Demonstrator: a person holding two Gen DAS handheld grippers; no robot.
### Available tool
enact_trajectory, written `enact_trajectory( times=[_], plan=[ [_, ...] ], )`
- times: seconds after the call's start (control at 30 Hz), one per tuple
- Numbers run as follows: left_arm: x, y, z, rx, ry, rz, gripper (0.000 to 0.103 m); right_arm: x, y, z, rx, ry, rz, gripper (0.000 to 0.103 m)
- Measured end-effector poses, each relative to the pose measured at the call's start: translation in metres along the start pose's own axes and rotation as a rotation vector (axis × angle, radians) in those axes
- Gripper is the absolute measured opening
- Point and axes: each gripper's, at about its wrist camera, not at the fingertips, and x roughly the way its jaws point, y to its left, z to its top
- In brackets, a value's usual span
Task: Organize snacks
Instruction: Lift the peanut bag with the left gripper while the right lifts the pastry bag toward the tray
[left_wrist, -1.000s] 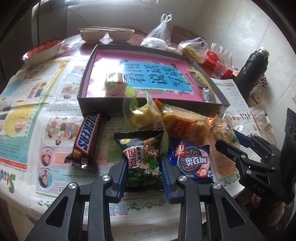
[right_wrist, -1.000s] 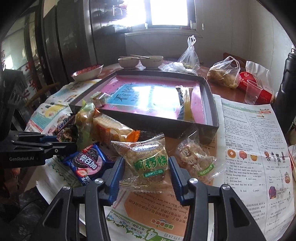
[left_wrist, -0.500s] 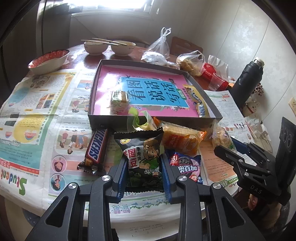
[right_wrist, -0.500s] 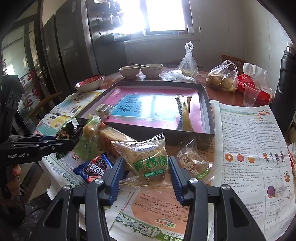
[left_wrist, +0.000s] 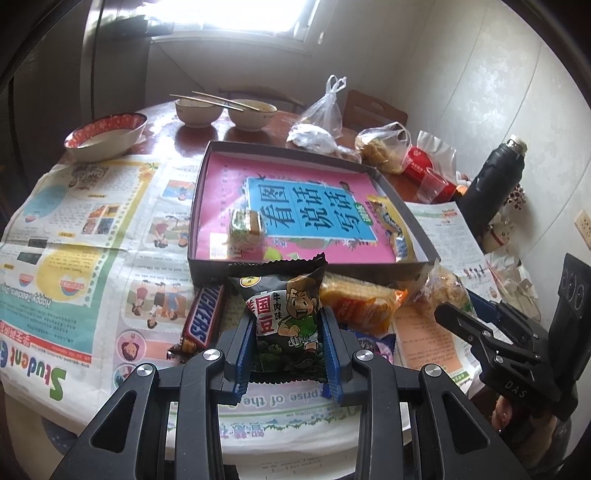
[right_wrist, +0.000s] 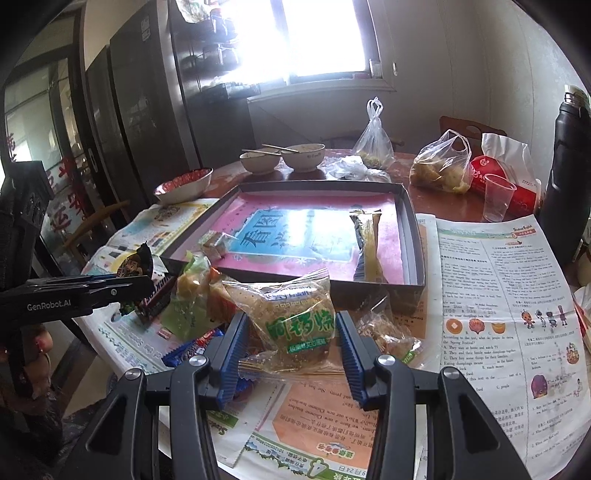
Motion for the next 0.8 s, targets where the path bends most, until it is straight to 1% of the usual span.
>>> enact_trajectory(
  times=[0.8],
  plan=[
    [0.005, -0.012, 0.034, 0.009, -0.047, -0.043, 0.034, 0.001, 0.000, 0.029, 0.011, -0.056, -0.014, 0.048]
  ],
)
